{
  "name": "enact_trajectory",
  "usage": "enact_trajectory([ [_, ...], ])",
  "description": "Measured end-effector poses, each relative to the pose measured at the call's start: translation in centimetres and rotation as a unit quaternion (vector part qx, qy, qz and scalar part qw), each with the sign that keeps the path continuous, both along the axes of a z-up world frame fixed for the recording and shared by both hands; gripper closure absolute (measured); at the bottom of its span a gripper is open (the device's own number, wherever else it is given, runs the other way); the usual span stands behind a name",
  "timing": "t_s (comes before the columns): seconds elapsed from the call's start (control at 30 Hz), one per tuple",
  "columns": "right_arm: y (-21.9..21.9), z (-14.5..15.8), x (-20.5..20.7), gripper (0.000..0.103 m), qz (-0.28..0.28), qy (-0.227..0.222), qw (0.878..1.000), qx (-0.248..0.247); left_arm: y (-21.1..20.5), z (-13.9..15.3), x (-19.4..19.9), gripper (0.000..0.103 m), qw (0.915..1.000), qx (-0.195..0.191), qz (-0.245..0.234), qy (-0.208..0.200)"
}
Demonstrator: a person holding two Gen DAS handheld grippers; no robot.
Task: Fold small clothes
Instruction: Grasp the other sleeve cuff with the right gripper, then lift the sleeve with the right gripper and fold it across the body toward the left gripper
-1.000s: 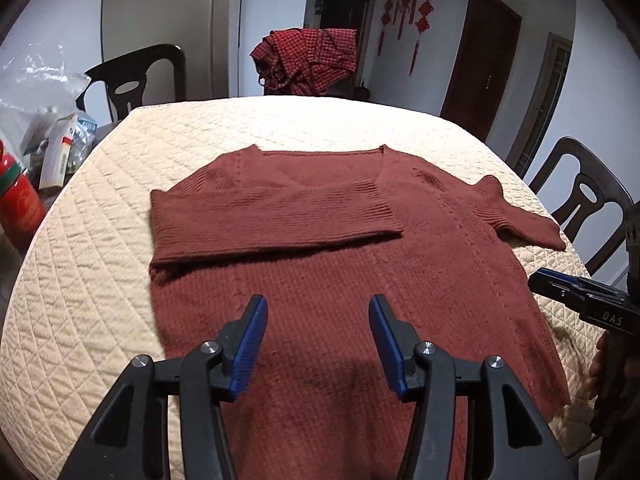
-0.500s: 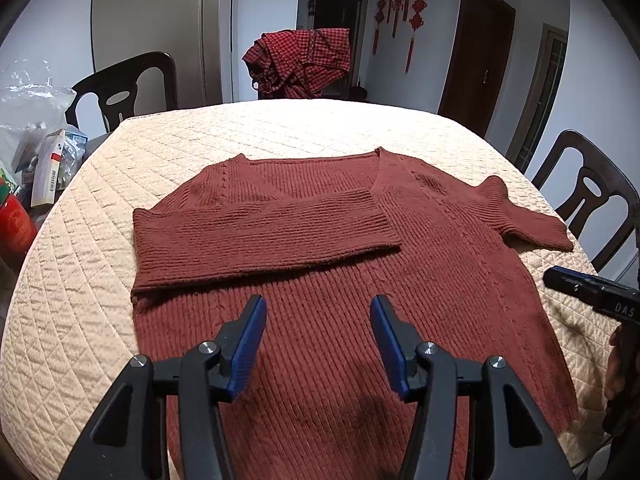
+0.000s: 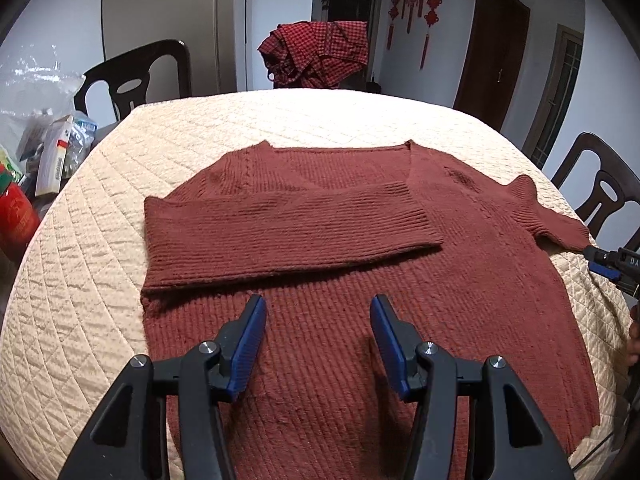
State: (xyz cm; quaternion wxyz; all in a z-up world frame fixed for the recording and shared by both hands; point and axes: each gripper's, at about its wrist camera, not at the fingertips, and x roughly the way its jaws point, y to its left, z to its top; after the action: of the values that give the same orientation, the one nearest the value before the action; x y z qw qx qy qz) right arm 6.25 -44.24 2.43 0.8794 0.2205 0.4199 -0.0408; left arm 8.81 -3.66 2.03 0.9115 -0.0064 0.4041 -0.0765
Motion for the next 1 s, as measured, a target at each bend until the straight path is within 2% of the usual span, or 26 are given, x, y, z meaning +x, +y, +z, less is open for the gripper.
enact_trajectory([
  [0.13,-2.1,-0.4,0.4,0.058,-0.037,-0.003,0.999,0.03,0.1,-0.6,0.2,0.046,0.9999,-0.004,0.0,0.01],
  [0.4,-4.1,-0.5,1.8,0.058,-0.093,-0.02,0.994,0.055,0.3,-1.0,0.4,0.045,0.9997,-0.009,0.0,0.021],
  [0.43,-4.1,-0.5,2.1,0.063,-0.102,-0.021,0.993,0.054,0.3,-1.0,0.4,0.045,0.9997,-0.009,-0.001,0.022],
  [0.47,-4.2,-0.6,2.4,0.075,-0.115,-0.019,0.992,0.046,0.3,-1.1,0.5,0.045,0.9997,-0.01,-0.001,0.022],
  [0.53,-4.8,-0.8,2.6,0.085,-0.133,-0.014,0.99,0.047,0.3,-1.1,0.5,0.044,0.9997,-0.011,-0.001,0.022],
  [0.6,-5.0,-0.7,3.0,0.091,-0.136,-0.015,0.99,0.047,0.3,-1.1,0.6,0.043,0.9996,-0.014,-0.002,0.023],
  [0.67,-4.6,0.1,3.2,0.093,-0.123,-0.027,0.991,0.048,0.3,-1.1,0.6,0.042,0.9996,-0.015,-0.003,0.023],
  [0.77,-2.3,2.9,3.2,0.093,-0.076,-0.074,0.993,0.044,0.3,-1.1,0.6,0.042,0.9996,-0.018,-0.003,0.023],
  [0.9,3.2,6.4,3.5,0.093,0.027,-0.121,0.991,0.054,0.4,-1.0,0.6,0.041,0.9994,-0.024,-0.003,0.023],
  [1.0,8.0,7.8,3.7,0.093,0.104,-0.136,0.984,0.055,0.6,-0.7,0.5,0.041,0.9993,-0.031,-0.002,0.02],
])
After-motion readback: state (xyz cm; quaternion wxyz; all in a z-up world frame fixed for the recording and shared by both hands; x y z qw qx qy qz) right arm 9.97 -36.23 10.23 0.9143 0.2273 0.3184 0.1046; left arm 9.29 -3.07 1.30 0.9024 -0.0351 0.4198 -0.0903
